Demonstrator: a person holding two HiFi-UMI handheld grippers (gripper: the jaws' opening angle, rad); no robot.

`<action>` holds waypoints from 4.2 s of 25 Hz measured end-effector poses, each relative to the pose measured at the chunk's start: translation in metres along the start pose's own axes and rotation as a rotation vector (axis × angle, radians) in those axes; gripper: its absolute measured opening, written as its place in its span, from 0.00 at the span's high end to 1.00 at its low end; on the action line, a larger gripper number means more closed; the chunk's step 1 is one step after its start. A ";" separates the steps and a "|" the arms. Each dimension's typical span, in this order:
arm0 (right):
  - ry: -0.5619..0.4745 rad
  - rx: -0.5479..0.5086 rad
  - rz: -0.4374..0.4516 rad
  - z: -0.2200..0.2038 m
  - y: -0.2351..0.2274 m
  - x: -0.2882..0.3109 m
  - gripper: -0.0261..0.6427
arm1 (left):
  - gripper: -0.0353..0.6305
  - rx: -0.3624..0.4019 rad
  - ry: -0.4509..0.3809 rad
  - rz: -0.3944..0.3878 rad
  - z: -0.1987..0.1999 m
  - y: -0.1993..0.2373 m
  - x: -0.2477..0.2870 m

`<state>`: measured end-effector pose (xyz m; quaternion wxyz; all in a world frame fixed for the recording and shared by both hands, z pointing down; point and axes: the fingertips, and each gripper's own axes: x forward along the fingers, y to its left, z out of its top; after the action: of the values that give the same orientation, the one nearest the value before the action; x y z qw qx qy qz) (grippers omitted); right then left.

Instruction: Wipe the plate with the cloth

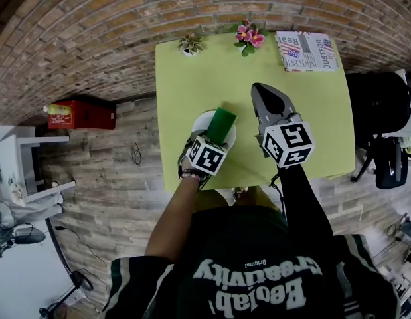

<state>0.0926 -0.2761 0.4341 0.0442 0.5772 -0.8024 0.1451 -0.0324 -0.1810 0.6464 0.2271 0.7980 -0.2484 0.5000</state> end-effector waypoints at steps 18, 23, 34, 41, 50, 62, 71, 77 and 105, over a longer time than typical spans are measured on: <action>-0.007 0.002 0.008 0.006 0.000 0.006 0.94 | 0.43 -0.049 0.040 0.042 -0.018 0.021 -0.008; -0.015 -0.001 0.021 0.009 0.003 0.009 0.94 | 0.43 -0.097 0.046 0.073 -0.034 0.036 -0.016; -0.023 -0.013 0.052 0.014 0.016 0.012 0.94 | 0.43 -0.188 0.023 0.140 -0.056 0.065 -0.034; -0.028 -0.019 0.045 0.016 0.017 0.006 0.94 | 0.43 -0.150 -0.013 0.149 -0.043 0.058 -0.041; -0.032 -0.022 0.010 0.019 0.004 -0.012 0.94 | 0.43 0.061 -0.036 0.060 -0.005 -0.005 -0.024; -0.030 -0.036 -0.011 0.018 -0.006 -0.028 0.94 | 0.43 0.066 0.038 -0.014 -0.012 -0.040 -0.001; -0.031 -0.029 0.002 0.017 -0.002 -0.030 0.94 | 0.43 0.037 0.046 -0.004 -0.019 -0.038 -0.002; -0.026 -0.035 0.028 0.014 0.009 -0.026 0.94 | 0.43 -0.018 0.056 0.016 -0.033 -0.025 -0.005; -0.054 -0.060 0.110 0.037 0.036 -0.010 0.94 | 0.43 -0.222 0.082 0.183 -0.079 0.041 -0.049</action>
<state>0.0655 -0.2671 0.3899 0.0320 0.5344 -0.8377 0.1076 -0.1307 -0.1563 0.6380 0.2771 0.7210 -0.3645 0.5202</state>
